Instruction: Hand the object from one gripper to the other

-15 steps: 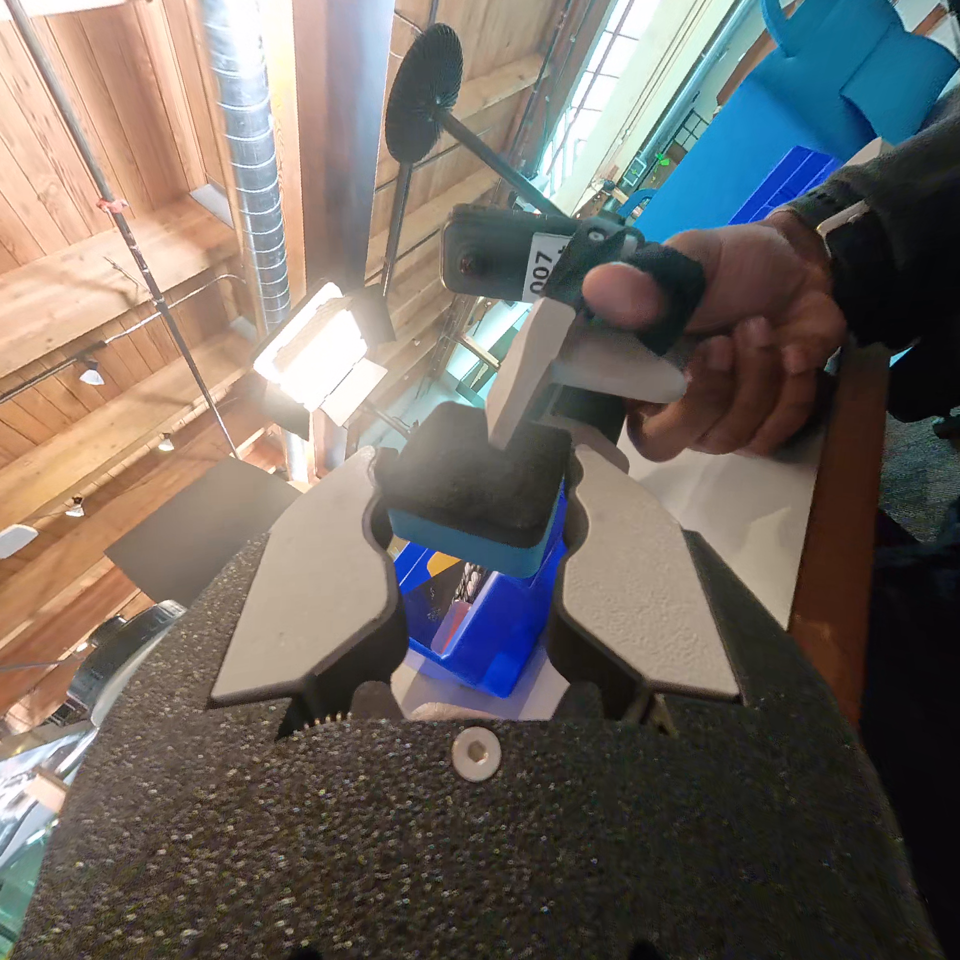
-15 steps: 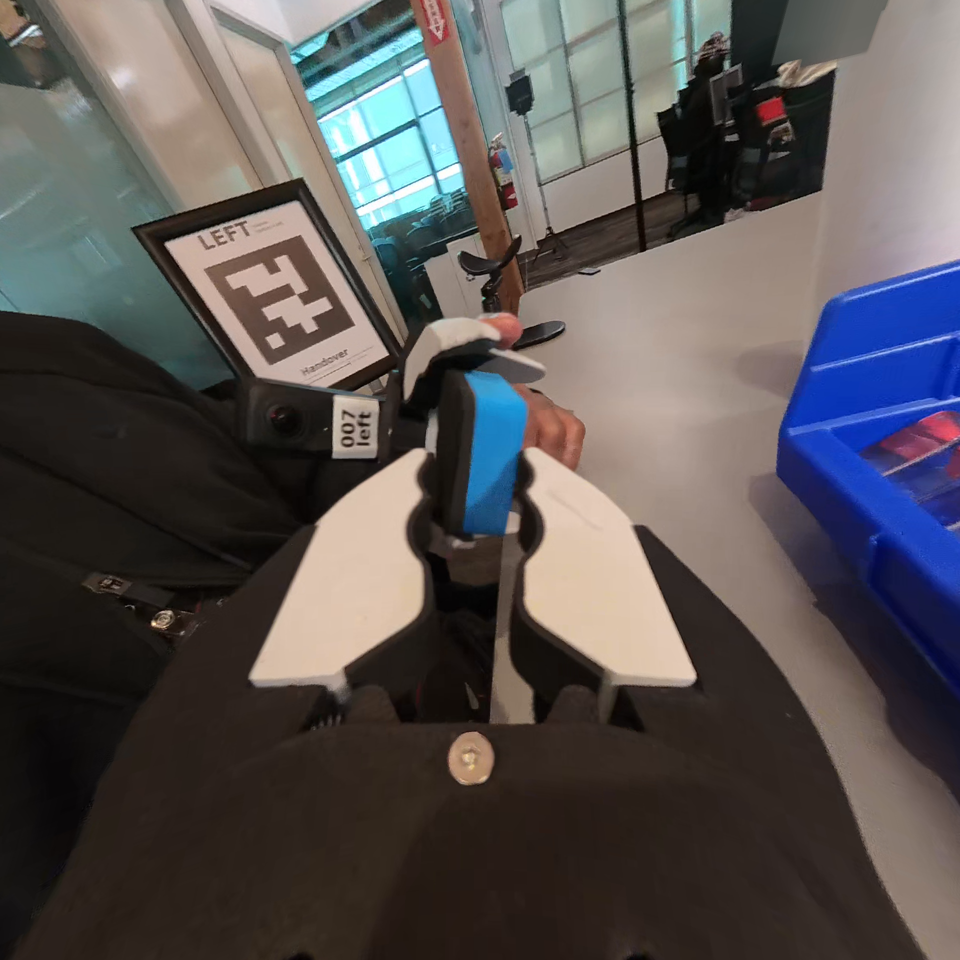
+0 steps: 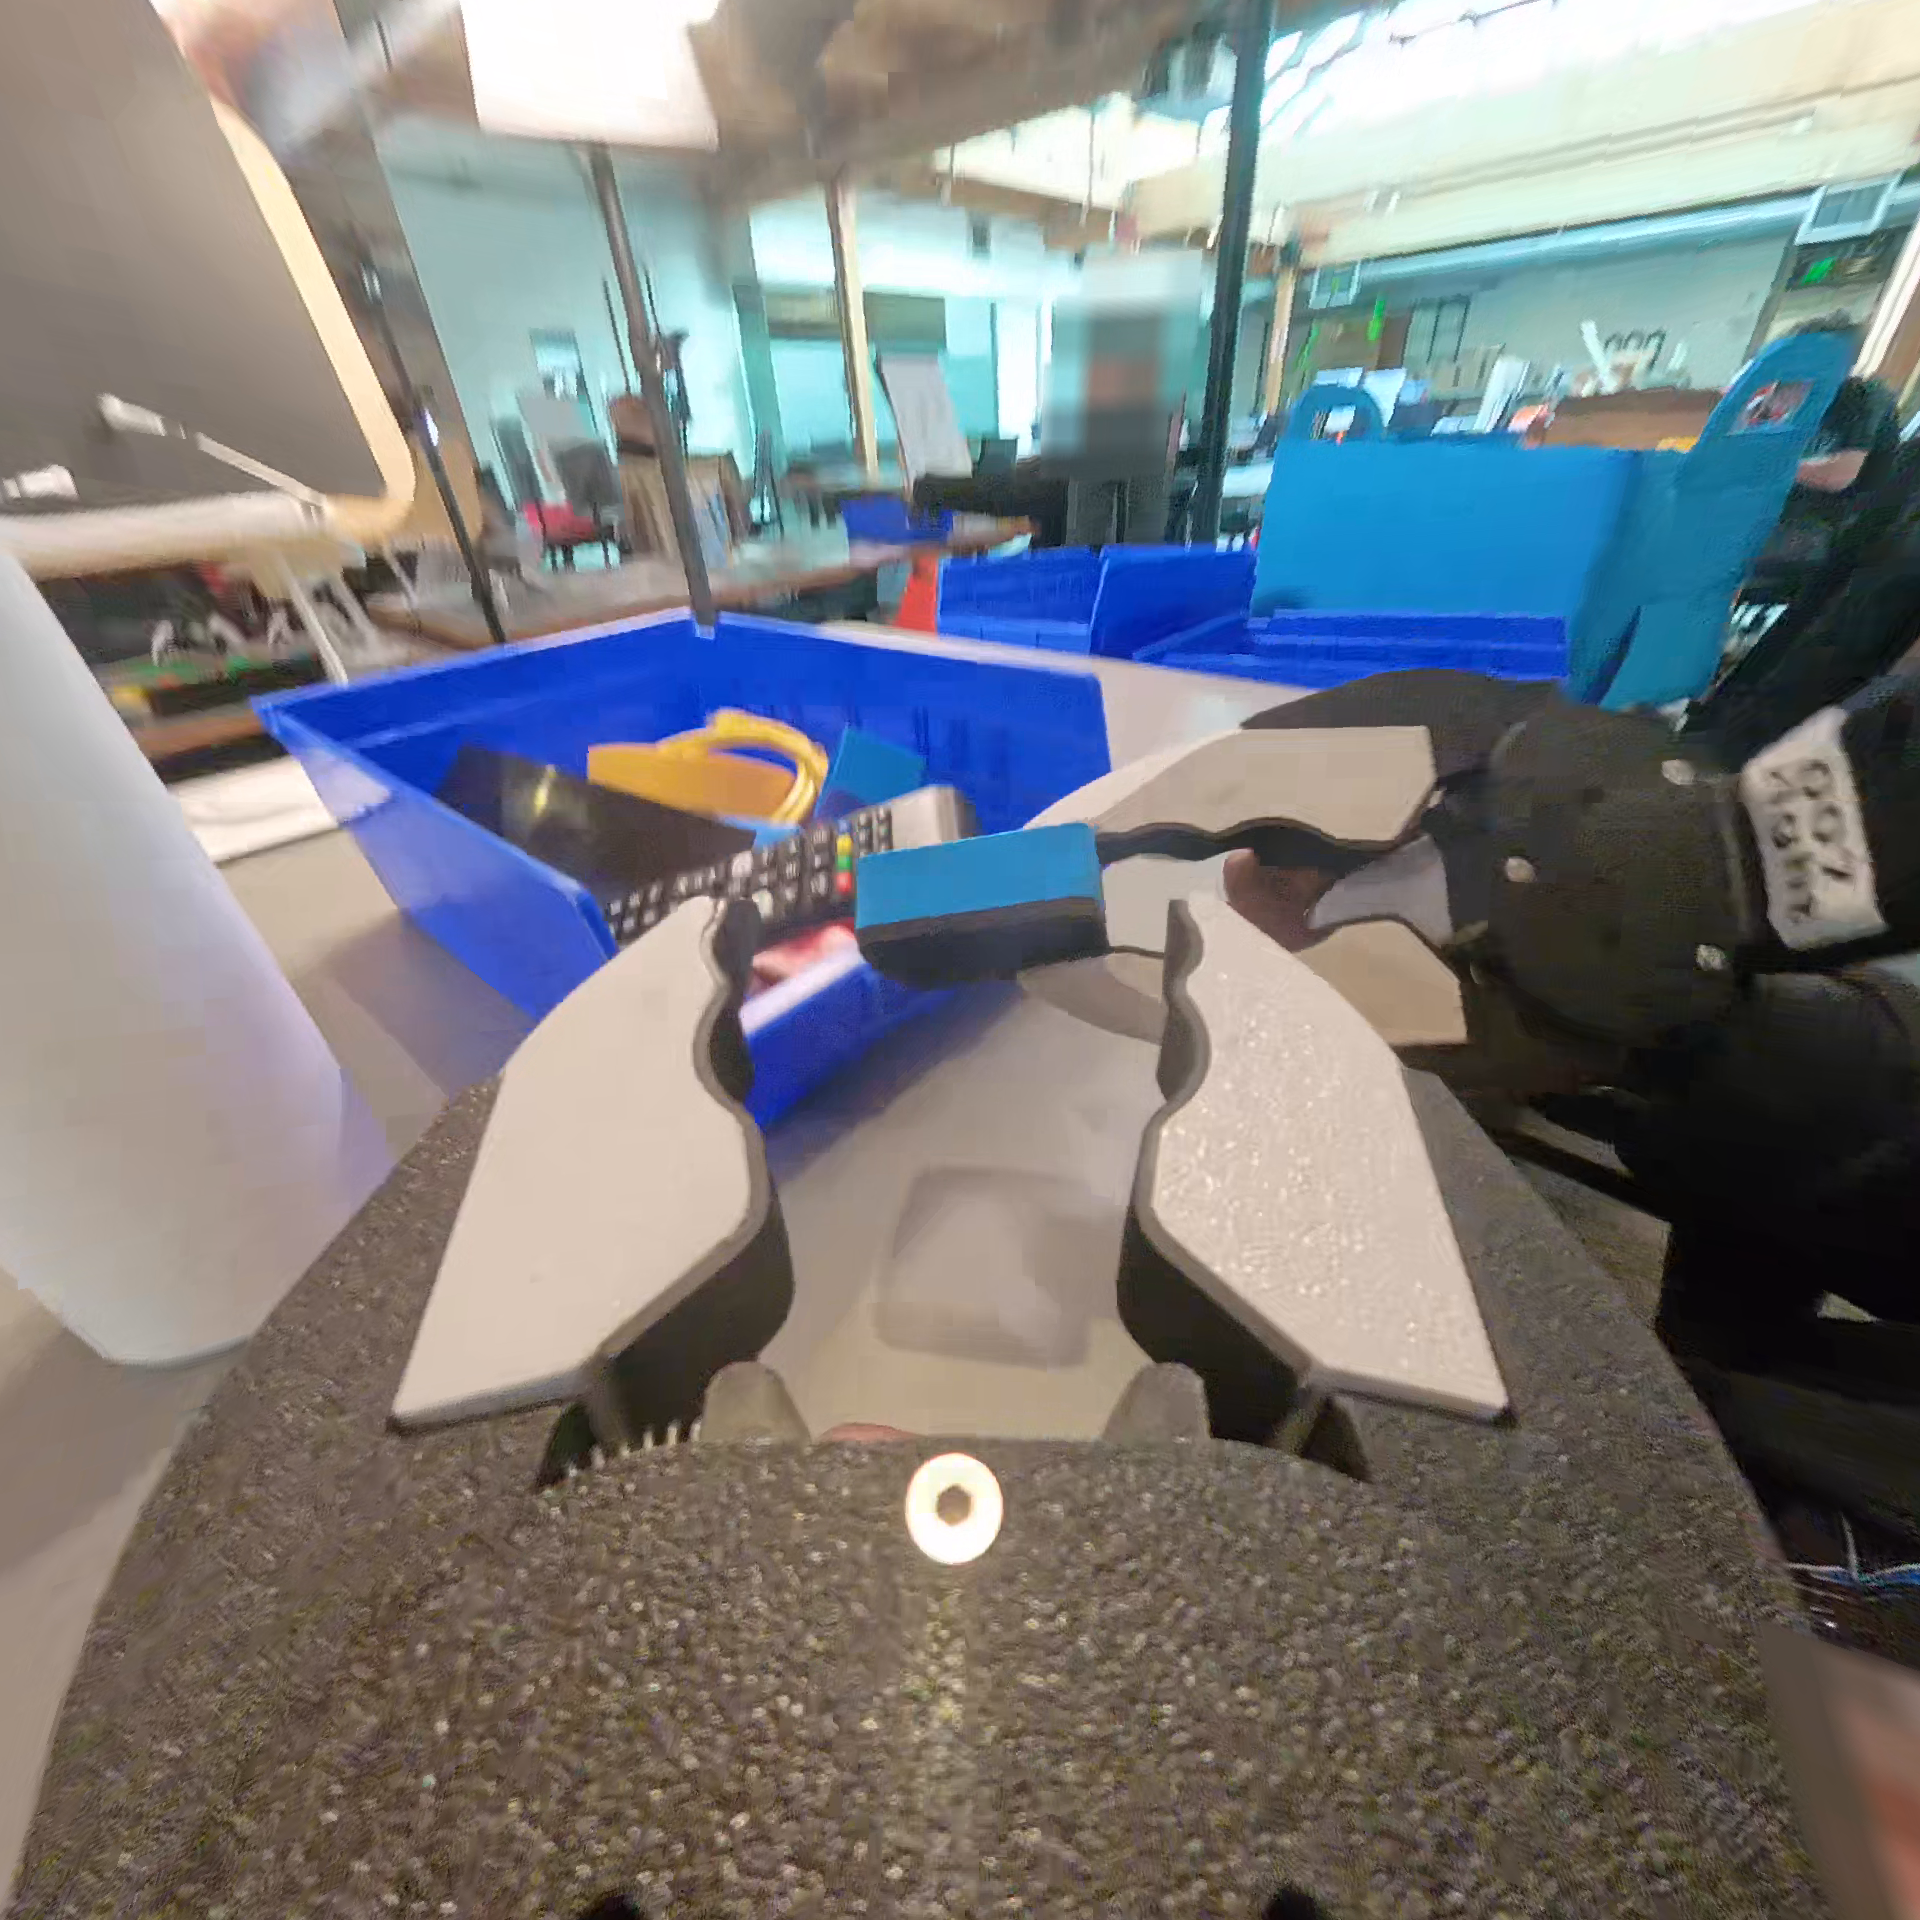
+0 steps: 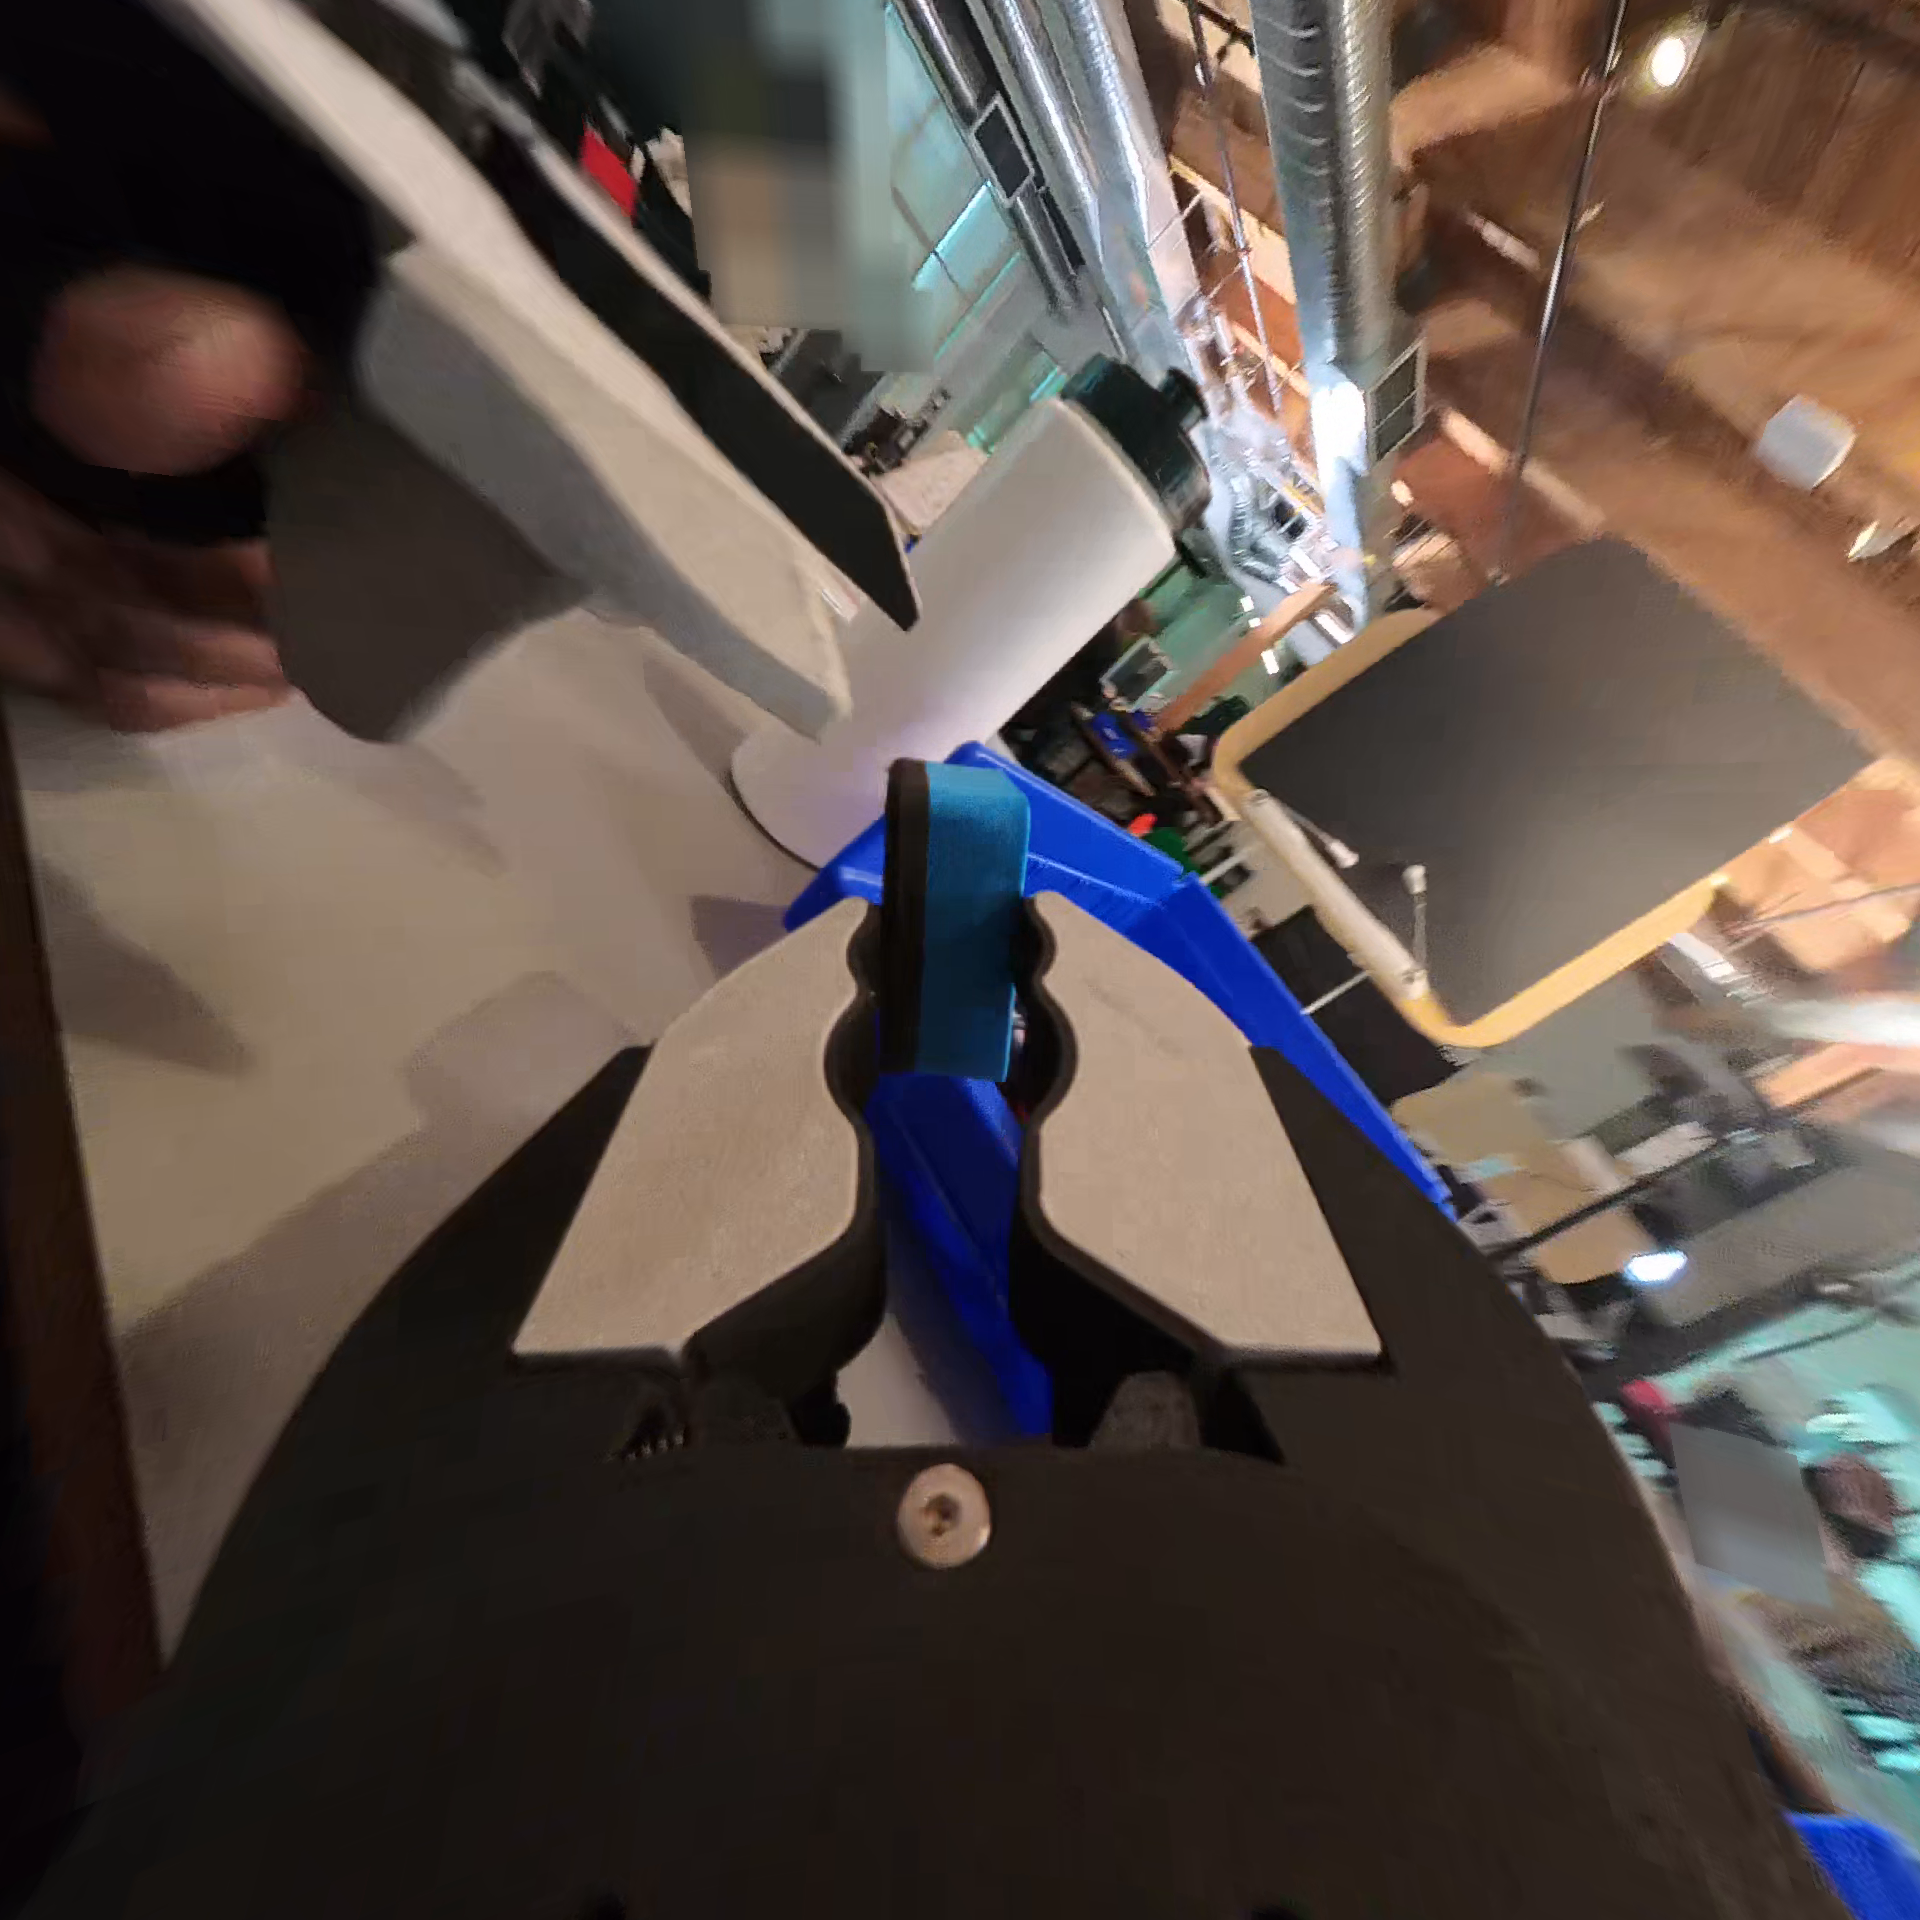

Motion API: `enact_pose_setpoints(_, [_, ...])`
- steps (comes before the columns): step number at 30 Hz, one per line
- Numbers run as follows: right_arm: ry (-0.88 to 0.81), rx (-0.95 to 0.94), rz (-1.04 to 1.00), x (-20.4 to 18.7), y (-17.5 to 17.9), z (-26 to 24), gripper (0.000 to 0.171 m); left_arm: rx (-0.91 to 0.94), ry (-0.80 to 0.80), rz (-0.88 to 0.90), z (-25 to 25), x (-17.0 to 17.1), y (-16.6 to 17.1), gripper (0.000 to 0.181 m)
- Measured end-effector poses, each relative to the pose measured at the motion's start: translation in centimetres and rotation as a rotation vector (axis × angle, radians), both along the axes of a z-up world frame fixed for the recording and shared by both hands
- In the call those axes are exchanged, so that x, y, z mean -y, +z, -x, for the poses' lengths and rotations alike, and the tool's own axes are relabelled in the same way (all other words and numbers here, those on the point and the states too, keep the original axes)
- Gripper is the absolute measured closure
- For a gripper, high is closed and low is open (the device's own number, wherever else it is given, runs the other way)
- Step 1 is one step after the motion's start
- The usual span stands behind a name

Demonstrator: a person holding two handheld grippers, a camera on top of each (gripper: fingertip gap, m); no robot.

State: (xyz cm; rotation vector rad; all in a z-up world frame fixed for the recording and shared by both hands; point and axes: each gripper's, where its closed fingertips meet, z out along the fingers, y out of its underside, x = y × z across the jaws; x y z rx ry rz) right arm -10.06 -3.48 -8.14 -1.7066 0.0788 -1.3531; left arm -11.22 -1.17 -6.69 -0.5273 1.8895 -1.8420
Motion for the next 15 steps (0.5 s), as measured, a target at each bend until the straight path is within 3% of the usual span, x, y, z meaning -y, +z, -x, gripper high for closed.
enact_pose_setpoints(5, [-0.034, 0.162, 0.168, -1.4, -0.9, 0.8, 0.148, -0.104, 0.056, -0.101, -0.4, 0.3, -2.0, 0.105])
enact_pose_setpoints(10, [0.002, 0.293, 0.257, -2.6, -1.3, 2.2, 0.148, -0.182, 0.006, -0.194, 0.1, 1.2, -4.4, 0.120])
enact_pose_setpoints(13, [0.011, 0.312, 0.213, -2.5, -0.6, 2.5, 0.147, -0.181, -0.030, -0.126, 0.5, 1.2, -3.6, 0.121])
enact_pose_setpoints(15, [0.007, 0.282, 0.118, -2.0, 0.6, 2.4, 0.139, -0.209, -0.084, 0.024, 0.8, 1.3, -2.1, 0.120])
